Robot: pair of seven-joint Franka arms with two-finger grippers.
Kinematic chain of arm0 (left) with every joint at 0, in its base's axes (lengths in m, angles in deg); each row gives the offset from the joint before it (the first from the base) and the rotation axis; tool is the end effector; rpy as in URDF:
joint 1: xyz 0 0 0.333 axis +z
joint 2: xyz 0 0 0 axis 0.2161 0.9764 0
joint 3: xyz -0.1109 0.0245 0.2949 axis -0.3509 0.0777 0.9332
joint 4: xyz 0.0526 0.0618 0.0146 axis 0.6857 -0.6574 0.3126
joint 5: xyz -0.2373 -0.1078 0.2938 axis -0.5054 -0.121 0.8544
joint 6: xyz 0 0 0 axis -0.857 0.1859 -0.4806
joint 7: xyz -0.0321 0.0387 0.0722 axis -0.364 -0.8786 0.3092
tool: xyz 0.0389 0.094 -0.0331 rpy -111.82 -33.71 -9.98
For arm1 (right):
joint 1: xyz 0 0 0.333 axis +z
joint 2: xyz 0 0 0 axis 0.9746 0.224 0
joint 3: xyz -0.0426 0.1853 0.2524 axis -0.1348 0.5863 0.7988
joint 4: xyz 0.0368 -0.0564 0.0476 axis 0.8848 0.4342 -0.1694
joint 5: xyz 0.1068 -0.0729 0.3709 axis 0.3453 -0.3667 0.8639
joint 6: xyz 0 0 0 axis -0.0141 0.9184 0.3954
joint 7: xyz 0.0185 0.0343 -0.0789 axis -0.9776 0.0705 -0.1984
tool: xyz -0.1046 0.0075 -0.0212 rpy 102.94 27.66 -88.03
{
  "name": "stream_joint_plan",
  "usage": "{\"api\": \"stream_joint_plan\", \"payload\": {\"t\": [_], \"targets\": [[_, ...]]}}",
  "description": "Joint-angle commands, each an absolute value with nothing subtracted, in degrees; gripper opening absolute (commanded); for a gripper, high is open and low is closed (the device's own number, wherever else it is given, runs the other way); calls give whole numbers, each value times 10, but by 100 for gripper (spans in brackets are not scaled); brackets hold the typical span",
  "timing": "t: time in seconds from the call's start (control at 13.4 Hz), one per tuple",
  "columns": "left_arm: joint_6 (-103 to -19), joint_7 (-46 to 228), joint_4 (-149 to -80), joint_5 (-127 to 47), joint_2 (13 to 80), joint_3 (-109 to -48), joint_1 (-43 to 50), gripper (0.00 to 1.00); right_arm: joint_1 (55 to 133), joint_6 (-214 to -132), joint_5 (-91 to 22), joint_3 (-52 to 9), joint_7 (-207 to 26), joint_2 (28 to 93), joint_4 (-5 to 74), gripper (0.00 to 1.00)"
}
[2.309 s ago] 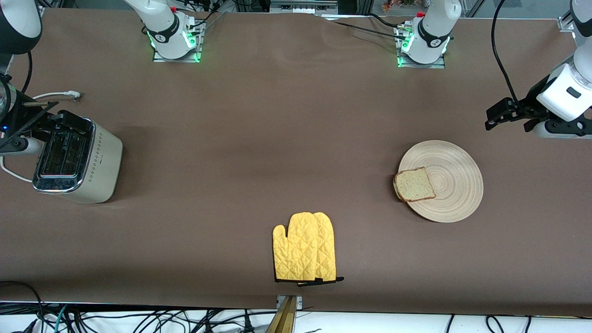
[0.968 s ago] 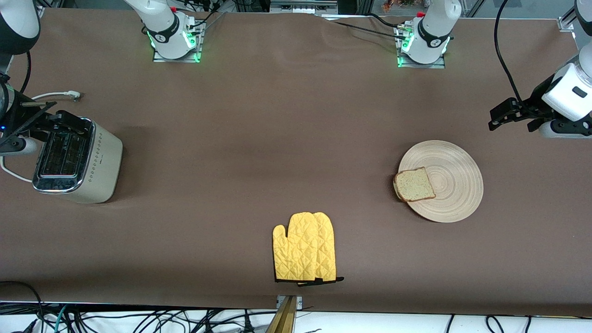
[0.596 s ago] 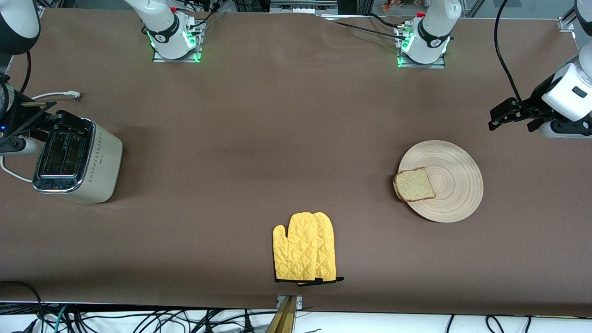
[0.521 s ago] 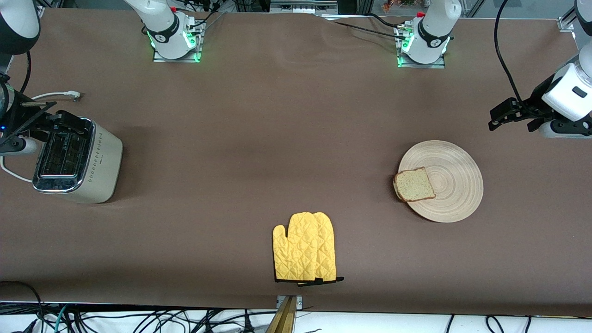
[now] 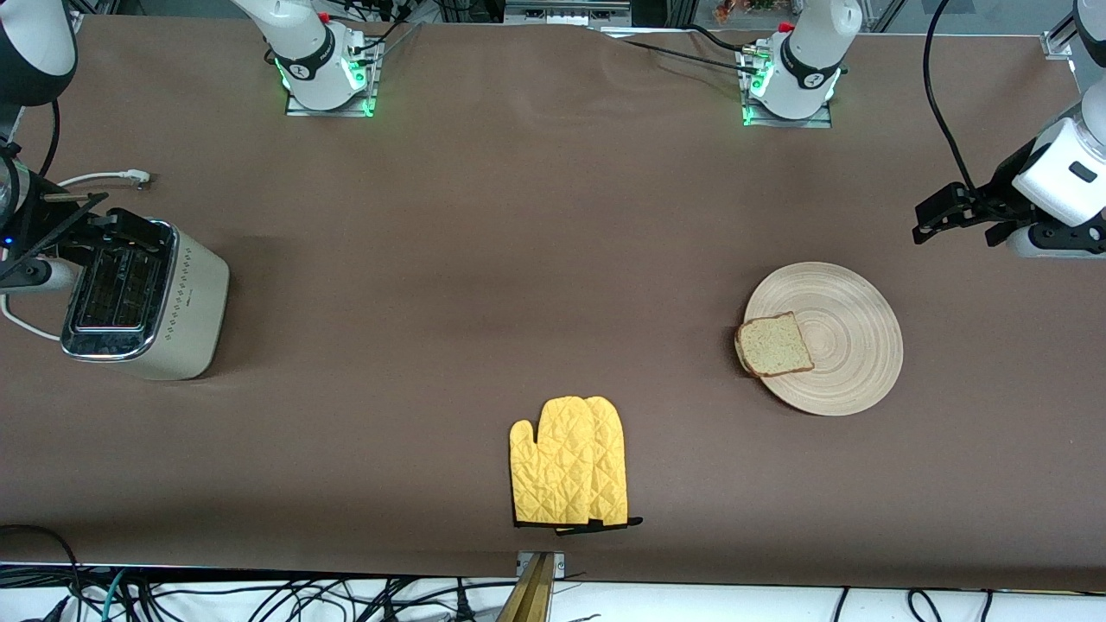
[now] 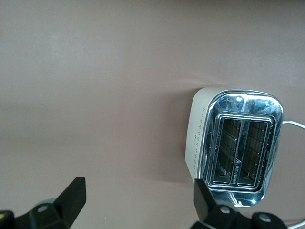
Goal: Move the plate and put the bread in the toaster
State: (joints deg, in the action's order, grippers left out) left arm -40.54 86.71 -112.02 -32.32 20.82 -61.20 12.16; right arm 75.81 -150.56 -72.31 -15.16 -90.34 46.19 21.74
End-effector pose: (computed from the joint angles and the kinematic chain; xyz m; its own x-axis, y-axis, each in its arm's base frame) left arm 0.5603 -0.0136 0.5804 0.9998 0.0200 0.0033 0.0199 -0.9994 0.0287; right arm 0.6051 -0.0031 0.5656 0.9953 0.0838 -0.0476 0.0844 -0.9964 0.0088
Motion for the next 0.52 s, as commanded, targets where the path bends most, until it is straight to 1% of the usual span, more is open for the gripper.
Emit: {"api": "stream_joint_plan", "payload": {"t": [0.0,0.45], "targets": [[-395,871,-1105,-305,212,-612,121,100,757,-1502,-728,-151,-898,466,205,100],[-389,870,-1106,-306,212,-613,121,100,758,-1502,-728,-151,-899,467,205,100]]}}
